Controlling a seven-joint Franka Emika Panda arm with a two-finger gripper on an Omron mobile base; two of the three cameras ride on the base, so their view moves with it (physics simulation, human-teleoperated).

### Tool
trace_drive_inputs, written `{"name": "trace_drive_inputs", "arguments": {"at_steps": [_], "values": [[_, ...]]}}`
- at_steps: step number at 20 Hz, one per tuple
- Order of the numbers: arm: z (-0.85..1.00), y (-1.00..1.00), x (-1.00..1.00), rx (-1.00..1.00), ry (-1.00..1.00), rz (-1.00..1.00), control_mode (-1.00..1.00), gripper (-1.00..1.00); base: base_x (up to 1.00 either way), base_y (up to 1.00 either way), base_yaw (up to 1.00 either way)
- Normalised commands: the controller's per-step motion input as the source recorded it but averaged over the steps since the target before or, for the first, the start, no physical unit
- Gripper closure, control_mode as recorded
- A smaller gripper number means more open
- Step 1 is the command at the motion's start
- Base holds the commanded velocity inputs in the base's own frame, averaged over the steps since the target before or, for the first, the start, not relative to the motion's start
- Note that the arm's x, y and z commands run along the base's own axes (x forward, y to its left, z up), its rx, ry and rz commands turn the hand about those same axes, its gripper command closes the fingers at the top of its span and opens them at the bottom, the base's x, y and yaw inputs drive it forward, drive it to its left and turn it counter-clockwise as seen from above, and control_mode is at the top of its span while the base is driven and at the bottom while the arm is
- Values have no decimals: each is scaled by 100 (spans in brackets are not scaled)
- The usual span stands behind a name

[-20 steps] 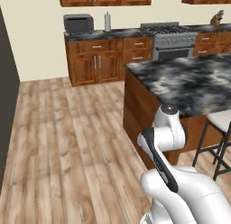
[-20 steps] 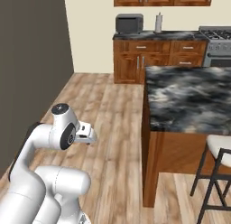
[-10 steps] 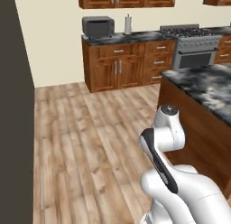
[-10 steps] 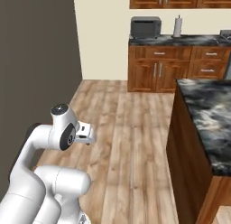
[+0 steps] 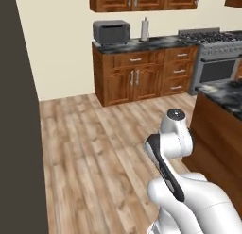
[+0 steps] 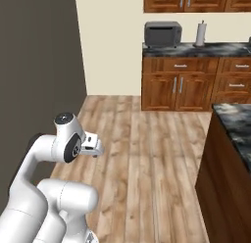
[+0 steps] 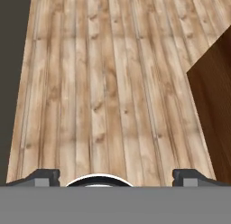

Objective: Take the fork and place it on the left side of the plate. Then take the spoon and place it on the right side of the plate. Make sure they're directly next to the plate.

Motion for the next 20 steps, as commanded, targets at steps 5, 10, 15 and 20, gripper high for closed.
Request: {"name": "trace_drive_inputs", "arguments": {"at_steps": [5, 10, 15, 20], "values": [[0, 0, 0, 0, 0, 0, 100, -100, 100, 1, -9], [0, 0, 0, 0, 0, 0, 100, -100, 100, 0, -17], [0, 0, 0, 0, 0, 0, 100, -100, 100, 1, -35], [0, 0, 0, 0, 0, 0, 100, -100, 100, 5, -42]]}}
